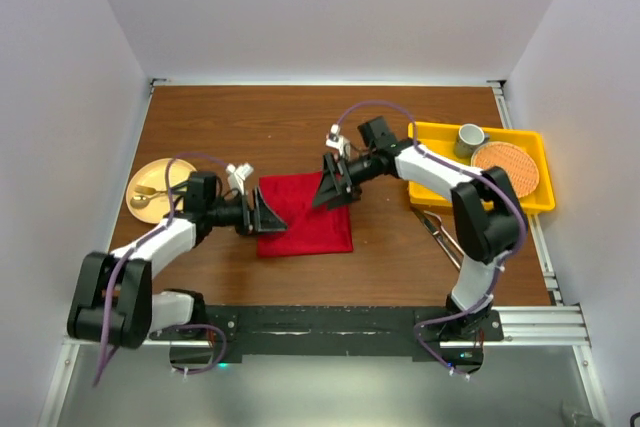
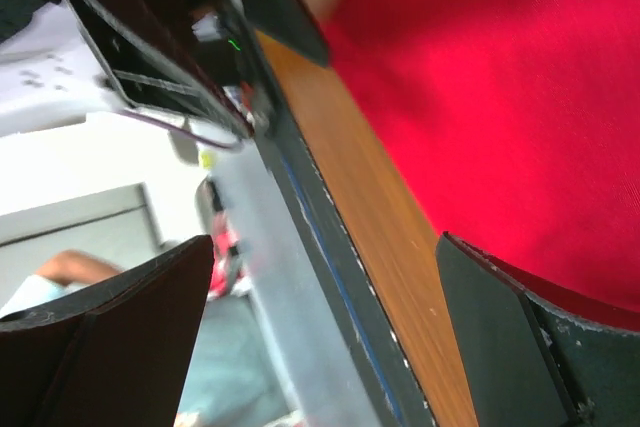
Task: Fold the napkin into a case and place the utensils inside
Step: Smooth out the lower triangle-folded napkin at the center of the board.
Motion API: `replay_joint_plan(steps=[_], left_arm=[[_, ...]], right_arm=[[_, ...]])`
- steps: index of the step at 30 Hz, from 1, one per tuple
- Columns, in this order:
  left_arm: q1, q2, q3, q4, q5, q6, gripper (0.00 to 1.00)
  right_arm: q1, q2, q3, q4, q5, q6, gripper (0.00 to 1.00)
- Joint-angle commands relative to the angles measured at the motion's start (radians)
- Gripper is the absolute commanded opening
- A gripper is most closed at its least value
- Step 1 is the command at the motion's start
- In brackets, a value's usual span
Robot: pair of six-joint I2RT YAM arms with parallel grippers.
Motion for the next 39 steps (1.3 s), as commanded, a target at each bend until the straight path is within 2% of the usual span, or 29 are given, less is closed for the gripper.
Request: replay_joint_plan(steps=[1,6,10,14,18,22,29,33,35,37,38,39], left_arm=[[-0.006,-0.118,0.138,-0.016,0.007,0.137,0.8],[-0.047,-0.03,0.221,0.13,-0.081,0.134,0.76],[-0.073,0.132,0.3,0.15,-0.112,0.118,0.6],[-0.078,0.231,0.316,0.213,-0.127,0.067,0.51],[-0.061,0.323,0.313,0.198,-0.133,0.061,0.45],[-0.038,0.419,0.301,0.185,-0.133,0.058,0.42],[-0.013,0.499,0.258,0.172,-0.13,0.061,0.39],[0.008,0.528,0.243,0.15,-0.136,0.068,0.38],[0.026,0.528,0.235,0.146,-0.132,0.075,0.38],[0.03,0.512,0.24,0.156,-0.088,0.094,0.4],[0.028,0.502,0.247,0.161,-0.069,0.104,0.42],[0.027,0.472,0.251,0.175,-0.047,0.101,0.49]], right_arm=[[-0.028,-0.12,0.095,0.132,0.033,0.112,0.98],[-0.042,0.006,0.191,0.202,0.031,0.146,0.98],[-0.072,0.121,0.263,0.256,0.005,0.175,0.98],[-0.118,0.238,0.32,0.295,-0.015,0.2,0.96],[-0.154,0.314,0.334,0.301,-0.038,0.194,0.95],[-0.17,0.387,0.323,0.299,-0.065,0.181,0.93],[-0.197,0.462,0.294,0.304,-0.067,0.186,0.85],[-0.207,0.491,0.294,0.284,-0.052,0.177,0.77],[-0.209,0.488,0.309,0.261,-0.052,0.155,0.77],[-0.206,0.447,0.323,0.261,-0.084,0.158,0.82],[-0.198,0.419,0.333,0.272,-0.099,0.184,0.85],[-0.194,0.392,0.333,0.282,-0.13,0.201,0.9]])
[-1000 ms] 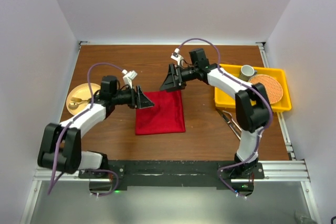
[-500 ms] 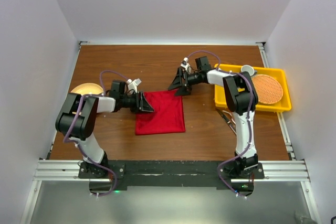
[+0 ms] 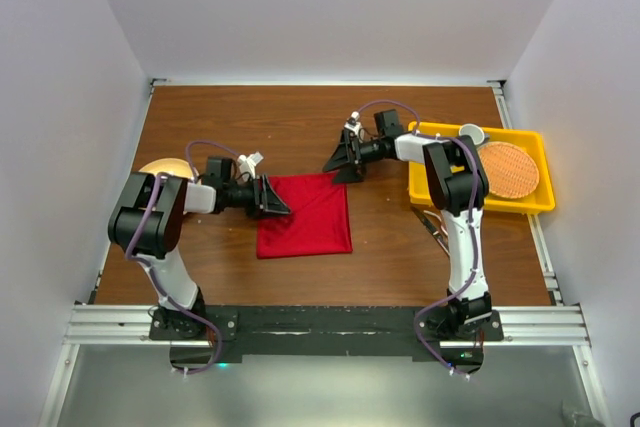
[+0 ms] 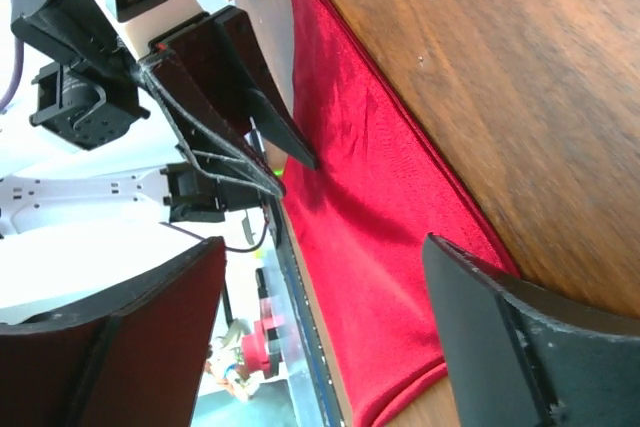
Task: Fold the napkin into a case and place the utensils inside
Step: Smooth out the lower triangle-folded napkin at the center of the board.
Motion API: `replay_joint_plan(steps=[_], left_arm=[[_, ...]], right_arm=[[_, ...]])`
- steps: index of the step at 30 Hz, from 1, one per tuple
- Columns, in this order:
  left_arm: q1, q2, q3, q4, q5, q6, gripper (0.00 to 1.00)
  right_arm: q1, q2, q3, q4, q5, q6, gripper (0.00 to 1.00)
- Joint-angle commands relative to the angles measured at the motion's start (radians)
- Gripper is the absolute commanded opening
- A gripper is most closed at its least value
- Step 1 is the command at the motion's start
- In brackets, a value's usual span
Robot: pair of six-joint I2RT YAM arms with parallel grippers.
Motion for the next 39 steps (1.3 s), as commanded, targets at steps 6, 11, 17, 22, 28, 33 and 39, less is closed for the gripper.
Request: replay_joint_plan(steps=[6,11,17,22,28,33,39], left_arm=[[-0.049,-0.197,0.017,0.079,0.062,0.0,0.69],[-0.086,-0.168,-0.052,0.2,0.014,-0.121,0.65],[-0.086,-0.055,-0.045,0.179,-0.036,-0.112,0.49],[-0.086,0.007,-0.015,0.122,-0.059,-0.097,0.45],[-0.081,0.054,-0.015,0.085,-0.085,-0.091,0.41],[-0.075,0.063,-0.028,0.067,-0.105,-0.088,0.4],[-0.069,0.053,-0.041,0.058,-0.108,-0.079,0.4]], right_arm=[[0.078,-0.324,-0.083,0.055,-0.004,0.126,0.98],[0.158,-0.373,-0.196,0.194,0.054,0.246,0.98],[0.175,-0.283,-0.216,0.398,0.079,0.406,0.98],[0.17,-0.189,-0.221,0.483,0.078,0.448,0.98],[0.117,-0.12,-0.224,0.382,0.064,0.332,0.98],[0.078,-0.057,-0.19,0.238,0.048,0.161,0.98],[0.07,-0.018,-0.141,0.129,0.032,0.082,0.98]])
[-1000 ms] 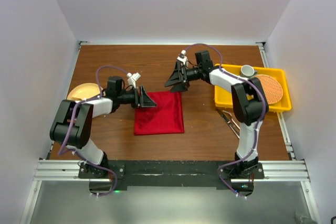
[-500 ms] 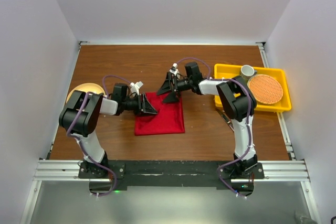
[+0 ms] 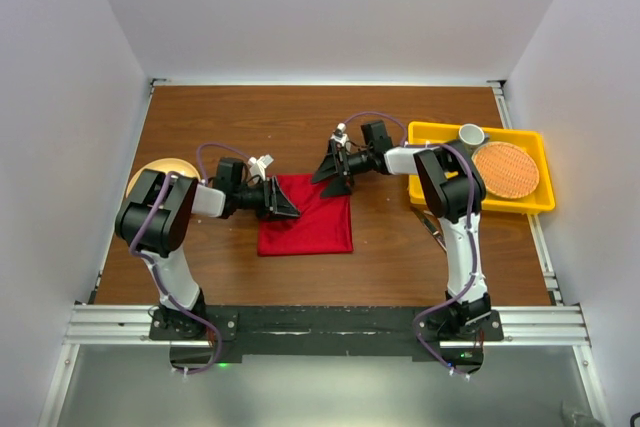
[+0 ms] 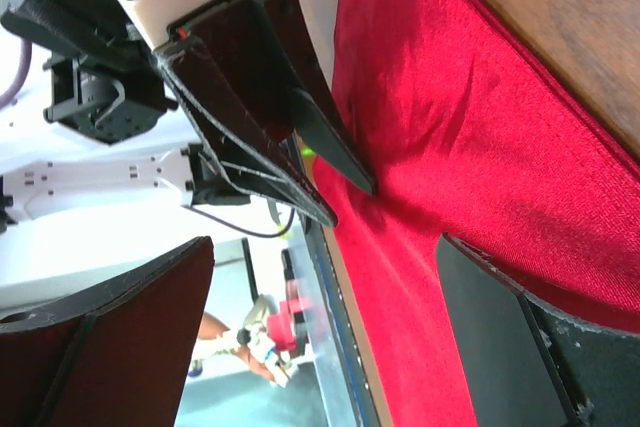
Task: Fold the napkin into a case and place the utensils inside
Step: Smooth out the lower triangle-folded napkin at the center of the board.
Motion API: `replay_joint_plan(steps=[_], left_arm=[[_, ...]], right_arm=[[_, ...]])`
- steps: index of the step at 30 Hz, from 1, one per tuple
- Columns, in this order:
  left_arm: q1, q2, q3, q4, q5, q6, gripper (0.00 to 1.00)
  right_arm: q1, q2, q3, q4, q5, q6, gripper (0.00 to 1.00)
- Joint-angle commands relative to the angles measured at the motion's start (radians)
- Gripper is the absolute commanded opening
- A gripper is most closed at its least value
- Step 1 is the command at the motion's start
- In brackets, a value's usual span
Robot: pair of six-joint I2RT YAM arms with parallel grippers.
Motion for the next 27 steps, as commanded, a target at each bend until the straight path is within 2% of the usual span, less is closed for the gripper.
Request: replay_joint_plan(steps=[1,6,9,13,18,21,25,27], left_arm=[[0.013,0.023,-0.023,-0.07,-0.09,0.041,0.4],[0.013,0.01,-0.023,-0.059,-0.087,0.041,0.4],[0.013,0.005,-0.023,-0.062,-0.087,0.045,0.4],[0.013,-0.003,-0.023,-0.073,-0.09,0.055,0.4],[0.013,-0.012,-0.02,-0.081,-0.089,0.055,0.4],[0.013,-0.015,-0.022,-0.091,-0.09,0.059,0.4],[0.014,-0.015,-0.022,-0.105,-0.094,0.067,0.4],[0.016,-0.012,-0.022,-0.108,-0.097,0.065,0.4]], right_arm=[[-0.018,0.04,0.02,-0.057,0.035,-0.084,0.98],[0.015,-0.169,-0.043,0.174,0.016,0.22,0.98],[0.049,-0.281,-0.101,0.201,0.044,0.31,0.98],[0.077,-0.352,-0.213,0.255,0.082,0.371,0.98],[0.094,-0.327,-0.346,0.427,0.1,0.437,0.98],[0.095,-0.276,-0.366,0.47,0.093,0.433,0.98],[0.094,-0.227,-0.363,0.465,0.084,0.387,0.98],[0.09,-0.195,-0.351,0.404,0.076,0.306,0.98]])
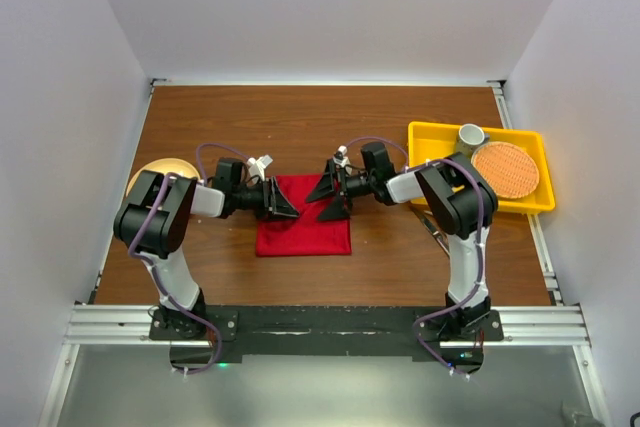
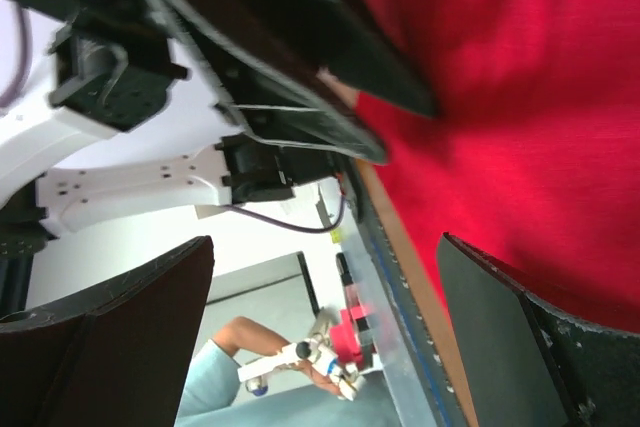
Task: Fold the napkin into a case and place the utensils inside
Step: Smooth out the lower triangle-folded napkin at the center of the board, then pick up the lower triangle-folded napkin from the center of the board.
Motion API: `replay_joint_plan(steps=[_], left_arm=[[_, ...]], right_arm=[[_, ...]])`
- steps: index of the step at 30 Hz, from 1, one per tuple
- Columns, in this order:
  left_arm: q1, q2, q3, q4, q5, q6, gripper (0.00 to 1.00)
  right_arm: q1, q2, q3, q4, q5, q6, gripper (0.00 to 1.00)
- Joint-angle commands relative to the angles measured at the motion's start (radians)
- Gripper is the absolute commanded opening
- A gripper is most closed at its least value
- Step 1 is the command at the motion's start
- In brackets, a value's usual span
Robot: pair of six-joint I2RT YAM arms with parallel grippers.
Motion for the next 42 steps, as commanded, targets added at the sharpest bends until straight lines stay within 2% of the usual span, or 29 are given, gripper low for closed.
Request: replay_joint_plan(steps=[1,5,8,11,15,18,19,20,23,24,25,27,29,30,33,34,35,38,42], left_arm=[[0.013,0.003,-0.023,-0.079,-0.087,0.055,0.4],[0.014,-0.002,-0.02,-0.083,-0.071,0.063,0.41],[0.011,-0.022,-0.02,-0.086,-0.046,0.075,0.45],[-0.005,-0.077,-0.007,-0.094,-0.003,0.108,0.52],[-0.013,-0.25,0.044,-0.106,0.003,0.158,0.64],[-0.01,-0.356,0.155,-0.223,-0.057,0.299,0.72],[-0.004,-0.381,0.181,-0.272,-0.101,0.339,0.74],[-0.001,-0.405,0.209,-0.292,-0.133,0.38,0.78],[0.007,-0.496,0.316,-0.39,-0.28,0.558,0.85],[0.008,-0.539,0.357,-0.404,-0.311,0.676,0.87],[0.007,-0.563,0.368,-0.396,-0.372,0.721,1.0],[0.008,-0.622,0.35,-0.314,-0.416,0.822,1.0],[0.008,-0.661,0.291,-0.245,-0.454,0.899,1.0],[0.008,-0.668,0.27,-0.184,-0.483,0.917,1.0],[0.014,-0.628,0.322,-0.292,-0.479,0.904,1.0],[0.02,-0.587,0.347,-0.362,-0.459,0.864,1.0],[0.028,-0.568,0.374,-0.417,-0.421,0.843,1.0],[0.042,-0.531,0.35,-0.416,-0.37,0.743,1.0],[0.056,-0.49,0.298,-0.373,-0.307,0.651,0.98]], right_arm=[[-0.006,0.014,0.023,-0.008,-0.007,-0.115,0.98],[-0.028,0.06,0.048,-0.119,-0.036,-0.305,0.95],[-0.029,0.059,0.111,-0.339,-0.062,-0.5,0.93],[-0.026,-0.001,0.186,-0.511,-0.095,-0.578,0.91],[-0.021,-0.116,0.296,-0.611,-0.113,-0.592,0.92],[-0.021,-0.188,0.431,-0.76,-0.081,-0.699,0.93],[-0.021,-0.208,0.474,-0.815,-0.034,-0.753,0.94],[-0.023,-0.213,0.567,-0.94,0.008,-0.874,0.94],[-0.023,-0.227,0.727,-1.1,0.167,-1.078,0.95],[-0.021,-0.231,0.758,-1.12,0.209,-1.112,0.96],[-0.024,-0.239,0.778,-1.124,0.28,-1.196,0.98],[-0.034,-0.273,0.768,-1.038,0.325,-1.221,0.98],[-0.047,-0.286,0.702,-0.867,0.477,-1.084,0.98],[-0.052,-0.276,0.698,-0.858,0.514,-1.061,0.98],[-0.095,-0.169,0.769,-0.922,0.492,-1.07,0.98],[-0.11,-0.132,0.837,-1.011,0.387,-1.064,0.98],[-0.124,-0.048,0.871,-1.06,0.352,-1.062,0.98],[-0.169,0.061,0.924,-1.2,0.268,-1.054,0.98],[-0.192,0.085,0.844,-1.171,0.316,-1.018,0.98]])
